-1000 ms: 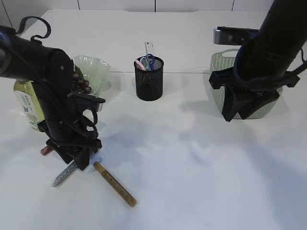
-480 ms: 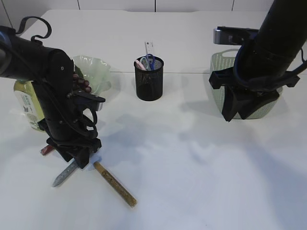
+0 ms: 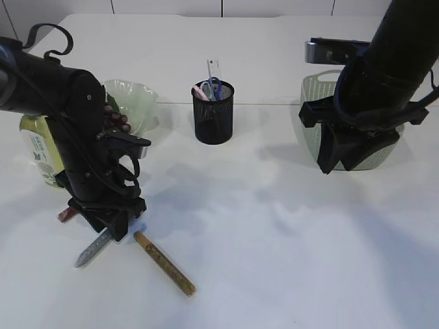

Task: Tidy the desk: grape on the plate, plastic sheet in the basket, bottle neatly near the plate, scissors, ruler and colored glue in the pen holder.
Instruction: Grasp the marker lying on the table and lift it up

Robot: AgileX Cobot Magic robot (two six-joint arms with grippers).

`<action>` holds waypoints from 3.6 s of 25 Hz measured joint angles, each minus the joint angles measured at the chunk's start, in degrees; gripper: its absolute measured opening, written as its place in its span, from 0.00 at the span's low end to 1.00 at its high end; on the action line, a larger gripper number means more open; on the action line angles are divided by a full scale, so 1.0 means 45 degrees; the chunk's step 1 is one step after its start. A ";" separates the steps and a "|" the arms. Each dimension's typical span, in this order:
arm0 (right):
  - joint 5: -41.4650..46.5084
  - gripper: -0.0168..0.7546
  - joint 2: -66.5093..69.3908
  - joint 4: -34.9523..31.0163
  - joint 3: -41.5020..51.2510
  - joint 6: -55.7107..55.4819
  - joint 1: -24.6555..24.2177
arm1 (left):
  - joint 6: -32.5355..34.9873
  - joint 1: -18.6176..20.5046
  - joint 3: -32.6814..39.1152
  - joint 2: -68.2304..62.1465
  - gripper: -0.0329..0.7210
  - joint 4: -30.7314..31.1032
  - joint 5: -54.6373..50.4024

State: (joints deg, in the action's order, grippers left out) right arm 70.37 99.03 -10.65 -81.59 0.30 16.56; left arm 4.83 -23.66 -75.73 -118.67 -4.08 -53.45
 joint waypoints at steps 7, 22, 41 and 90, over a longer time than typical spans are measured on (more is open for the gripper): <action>0.0000 0.40 0.0000 0.0000 0.0000 0.0000 0.0000 | 0.0000 0.0000 0.0000 0.0000 0.44 -0.0028 0.0072; 0.0000 0.40 0.0000 0.0000 0.0000 0.0020 0.0000 | 0.0004 0.0000 0.0000 -0.0248 0.43 -0.0028 0.0100; 0.0000 0.40 0.0000 0.0000 0.0000 0.0056 0.0000 | 0.0004 0.0000 0.0000 -0.0403 0.26 0.0018 0.0125; -0.0027 0.40 0.0000 0.0000 0.0000 0.0060 0.0000 | -0.0796 0.0000 0.2073 0.2040 0.21 -0.0864 0.1456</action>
State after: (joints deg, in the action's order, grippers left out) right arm 70.25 99.03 -10.65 -81.59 0.57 16.56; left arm 1.25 -23.66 -66.41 -109.49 -7.97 -46.90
